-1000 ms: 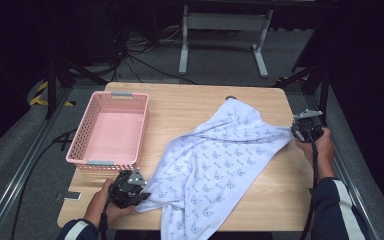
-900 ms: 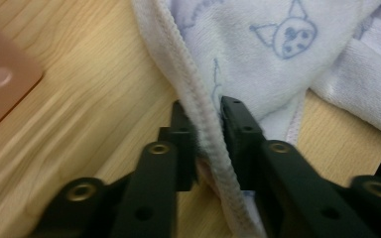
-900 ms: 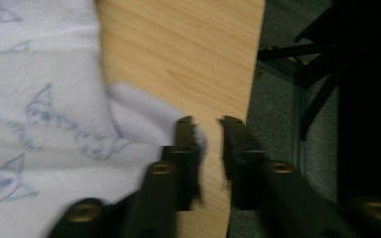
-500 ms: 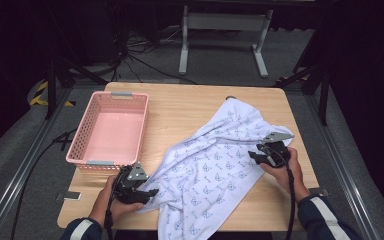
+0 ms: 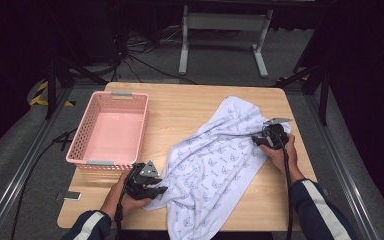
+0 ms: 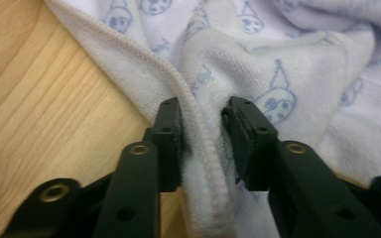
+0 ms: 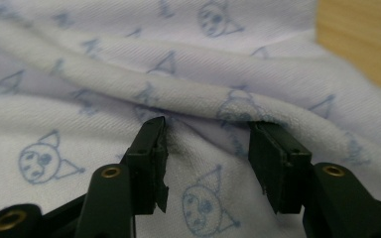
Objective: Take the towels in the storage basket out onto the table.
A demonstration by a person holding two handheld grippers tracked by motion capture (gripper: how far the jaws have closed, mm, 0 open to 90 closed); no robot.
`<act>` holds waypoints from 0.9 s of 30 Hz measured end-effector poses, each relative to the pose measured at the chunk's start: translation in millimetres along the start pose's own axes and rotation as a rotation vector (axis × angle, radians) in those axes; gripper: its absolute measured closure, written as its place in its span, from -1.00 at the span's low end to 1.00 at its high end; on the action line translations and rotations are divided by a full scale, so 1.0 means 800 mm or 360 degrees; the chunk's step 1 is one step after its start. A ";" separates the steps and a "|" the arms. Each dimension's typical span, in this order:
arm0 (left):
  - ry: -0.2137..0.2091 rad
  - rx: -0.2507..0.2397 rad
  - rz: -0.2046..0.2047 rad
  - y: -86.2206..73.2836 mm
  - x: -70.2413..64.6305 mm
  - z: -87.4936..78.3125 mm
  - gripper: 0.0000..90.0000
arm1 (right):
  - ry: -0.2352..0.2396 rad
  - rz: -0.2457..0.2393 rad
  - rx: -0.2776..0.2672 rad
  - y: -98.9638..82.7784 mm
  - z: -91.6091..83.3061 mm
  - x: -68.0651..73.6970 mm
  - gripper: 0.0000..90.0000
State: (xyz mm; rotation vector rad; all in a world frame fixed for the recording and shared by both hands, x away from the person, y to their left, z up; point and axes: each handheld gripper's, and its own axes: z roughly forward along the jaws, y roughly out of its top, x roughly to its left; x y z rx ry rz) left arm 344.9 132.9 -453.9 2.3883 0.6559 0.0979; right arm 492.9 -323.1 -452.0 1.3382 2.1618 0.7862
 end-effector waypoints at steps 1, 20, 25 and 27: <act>0.0009 -0.0006 0.0010 0.001 0.000 0.001 0.57 | -0.0047 -0.0030 0.0008 0.007 0.005 -0.005 0.11; -0.0062 -0.0041 0.0034 0.022 -0.012 0.017 0.49 | 0.0347 -0.0373 -0.0149 -0.007 -0.068 0.103 -0.12; -0.0060 -0.0022 0.0046 0.026 -0.007 0.021 0.42 | 0.0569 -0.0621 -0.0065 -0.069 -0.102 0.171 -0.18; -0.0059 -0.0036 0.0047 0.030 -0.005 0.025 0.42 | 0.0564 -0.0661 -0.0021 -0.077 -0.102 0.181 -0.19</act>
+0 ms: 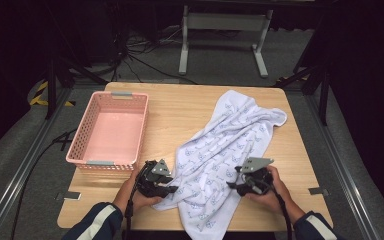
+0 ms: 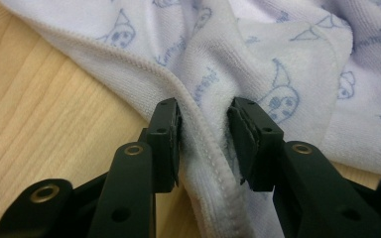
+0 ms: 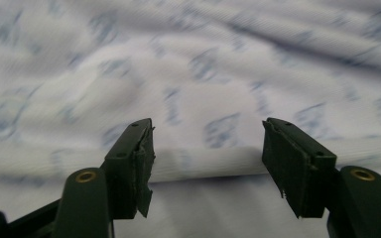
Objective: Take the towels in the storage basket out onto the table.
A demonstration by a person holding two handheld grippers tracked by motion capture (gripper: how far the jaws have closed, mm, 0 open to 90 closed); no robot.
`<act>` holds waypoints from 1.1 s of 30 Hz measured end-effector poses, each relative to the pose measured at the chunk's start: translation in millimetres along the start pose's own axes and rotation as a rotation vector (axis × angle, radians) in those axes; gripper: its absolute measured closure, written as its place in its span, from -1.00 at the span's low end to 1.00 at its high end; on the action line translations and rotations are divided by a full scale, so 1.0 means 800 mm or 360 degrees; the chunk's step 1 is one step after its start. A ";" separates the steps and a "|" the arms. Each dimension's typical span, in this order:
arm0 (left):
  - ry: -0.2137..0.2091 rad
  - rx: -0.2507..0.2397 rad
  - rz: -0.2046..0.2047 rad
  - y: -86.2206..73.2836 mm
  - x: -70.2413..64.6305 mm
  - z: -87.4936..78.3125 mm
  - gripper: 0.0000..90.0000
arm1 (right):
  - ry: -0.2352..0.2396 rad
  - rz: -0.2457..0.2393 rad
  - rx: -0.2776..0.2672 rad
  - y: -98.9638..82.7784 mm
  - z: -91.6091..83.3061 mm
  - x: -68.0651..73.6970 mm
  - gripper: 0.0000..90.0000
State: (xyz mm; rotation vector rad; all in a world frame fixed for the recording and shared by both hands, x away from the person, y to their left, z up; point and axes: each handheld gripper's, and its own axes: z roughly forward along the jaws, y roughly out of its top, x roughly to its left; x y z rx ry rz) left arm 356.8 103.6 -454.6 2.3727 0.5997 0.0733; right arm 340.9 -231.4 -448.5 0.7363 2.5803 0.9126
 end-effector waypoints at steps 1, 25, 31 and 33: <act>0.0004 0.0014 0.0027 0.002 0.001 0.001 0.43 | -0.0033 -0.0025 0.0022 -0.003 0.003 0.005 -0.20; -0.0172 -0.0162 0.0394 0.022 -0.057 -0.015 0.38 | -0.0398 0.0153 -0.0039 -0.040 -0.057 -0.070 0.11; -0.0252 -0.0053 0.0500 0.024 -0.077 0.009 0.35 | 0.0045 -0.0024 -0.0057 -0.022 -0.058 0.002 0.20; -0.0256 -0.0021 0.0500 0.023 -0.077 0.014 0.33 | 0.0199 -0.0066 -0.0040 -0.021 -0.052 0.027 0.19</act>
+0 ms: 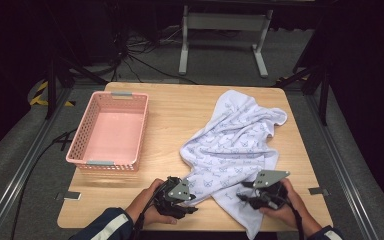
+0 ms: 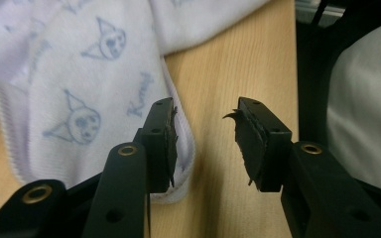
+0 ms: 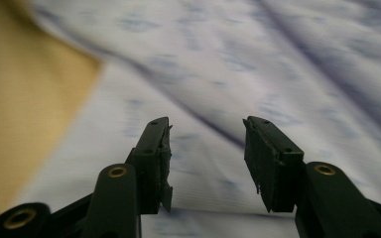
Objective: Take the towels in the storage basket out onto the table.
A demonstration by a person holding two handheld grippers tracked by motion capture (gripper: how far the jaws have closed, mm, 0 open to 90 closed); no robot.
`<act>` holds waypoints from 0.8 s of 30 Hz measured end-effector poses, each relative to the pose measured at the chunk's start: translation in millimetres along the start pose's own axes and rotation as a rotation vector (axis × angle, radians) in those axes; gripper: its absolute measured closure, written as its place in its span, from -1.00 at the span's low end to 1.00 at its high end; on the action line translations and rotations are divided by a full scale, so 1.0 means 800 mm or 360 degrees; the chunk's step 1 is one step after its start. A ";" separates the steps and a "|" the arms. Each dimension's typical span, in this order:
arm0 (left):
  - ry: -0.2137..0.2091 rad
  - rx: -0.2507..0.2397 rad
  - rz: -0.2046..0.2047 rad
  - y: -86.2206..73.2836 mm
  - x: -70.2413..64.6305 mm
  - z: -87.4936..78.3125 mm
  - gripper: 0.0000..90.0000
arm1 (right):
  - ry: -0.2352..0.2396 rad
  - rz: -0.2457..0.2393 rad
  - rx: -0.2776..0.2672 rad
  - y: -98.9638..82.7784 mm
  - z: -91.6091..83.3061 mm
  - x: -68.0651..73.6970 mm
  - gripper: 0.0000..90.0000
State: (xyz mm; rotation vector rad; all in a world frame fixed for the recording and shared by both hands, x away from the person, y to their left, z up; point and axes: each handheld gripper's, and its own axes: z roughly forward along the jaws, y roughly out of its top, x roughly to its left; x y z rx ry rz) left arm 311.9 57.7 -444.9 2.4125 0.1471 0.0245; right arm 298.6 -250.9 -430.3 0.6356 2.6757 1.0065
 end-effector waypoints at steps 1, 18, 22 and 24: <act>0.0005 0.0017 -0.0005 -0.002 0.002 0.005 0.33 | 0.0000 0.0000 0.0000 0.000 0.000 0.000 0.19; 0.0172 -0.0023 -0.0094 -0.019 0.036 -0.027 0.94 | -0.0125 -0.0115 0.0011 0.003 -0.005 0.012 0.85; 0.0240 -0.0135 -0.0158 -0.023 0.045 -0.049 0.96 | -0.0294 -0.0005 -0.0122 0.002 -0.032 -0.014 0.86; 0.0256 -0.0141 -0.0175 -0.025 0.049 -0.054 0.96 | -0.0290 0.0052 -0.0142 0.001 -0.036 -0.021 0.86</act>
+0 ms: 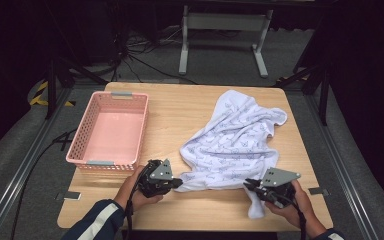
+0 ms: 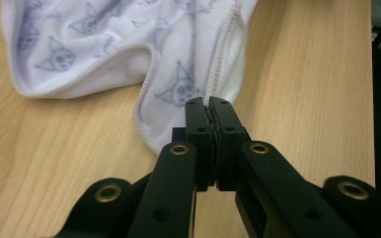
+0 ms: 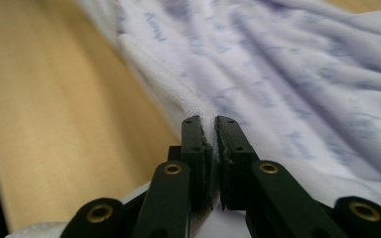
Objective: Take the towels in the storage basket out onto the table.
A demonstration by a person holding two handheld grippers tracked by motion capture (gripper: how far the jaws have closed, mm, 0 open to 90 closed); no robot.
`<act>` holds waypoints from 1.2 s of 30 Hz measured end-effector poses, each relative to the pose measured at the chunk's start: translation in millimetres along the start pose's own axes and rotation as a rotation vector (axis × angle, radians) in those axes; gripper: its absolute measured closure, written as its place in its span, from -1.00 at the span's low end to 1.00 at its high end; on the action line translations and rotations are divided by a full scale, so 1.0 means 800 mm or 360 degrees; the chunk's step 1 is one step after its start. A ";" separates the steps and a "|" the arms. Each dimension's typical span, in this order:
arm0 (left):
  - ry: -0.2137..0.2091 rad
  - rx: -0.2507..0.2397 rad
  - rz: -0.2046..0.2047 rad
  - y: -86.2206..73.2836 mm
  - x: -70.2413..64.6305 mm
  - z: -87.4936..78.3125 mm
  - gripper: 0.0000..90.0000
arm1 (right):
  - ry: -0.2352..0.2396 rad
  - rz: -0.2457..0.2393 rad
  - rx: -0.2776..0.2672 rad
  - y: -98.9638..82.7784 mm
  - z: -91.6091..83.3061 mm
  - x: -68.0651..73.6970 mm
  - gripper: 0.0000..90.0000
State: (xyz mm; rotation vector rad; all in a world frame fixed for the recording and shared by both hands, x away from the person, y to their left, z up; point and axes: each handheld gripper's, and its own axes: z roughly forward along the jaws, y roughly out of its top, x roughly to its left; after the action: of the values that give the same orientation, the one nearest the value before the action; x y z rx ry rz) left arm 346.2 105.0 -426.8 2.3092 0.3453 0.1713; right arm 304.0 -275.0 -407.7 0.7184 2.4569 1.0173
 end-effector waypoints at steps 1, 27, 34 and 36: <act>0.0013 -0.0001 -0.0007 -0.001 0.001 0.000 0.96 | -0.0011 0.0045 -0.0011 -0.002 -0.001 -0.008 0.85; -0.0135 0.0212 0.0131 0.022 -0.043 0.074 -0.04 | 0.0105 0.0185 0.0274 -0.033 0.020 -0.063 0.08; -0.0163 0.0239 0.0087 0.014 -0.024 0.066 0.73 | 0.0225 0.0083 0.0370 -0.037 0.023 -0.041 0.83; -0.0204 0.0255 0.0072 0.009 -0.019 0.056 0.81 | 0.0239 0.0062 0.0370 -0.038 0.021 -0.039 0.88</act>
State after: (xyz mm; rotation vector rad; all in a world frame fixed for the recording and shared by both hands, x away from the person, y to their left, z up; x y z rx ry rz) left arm 343.1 64.6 -452.6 2.4730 0.2496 0.0178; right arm 327.9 -302.9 -436.3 0.7908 2.7331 0.8342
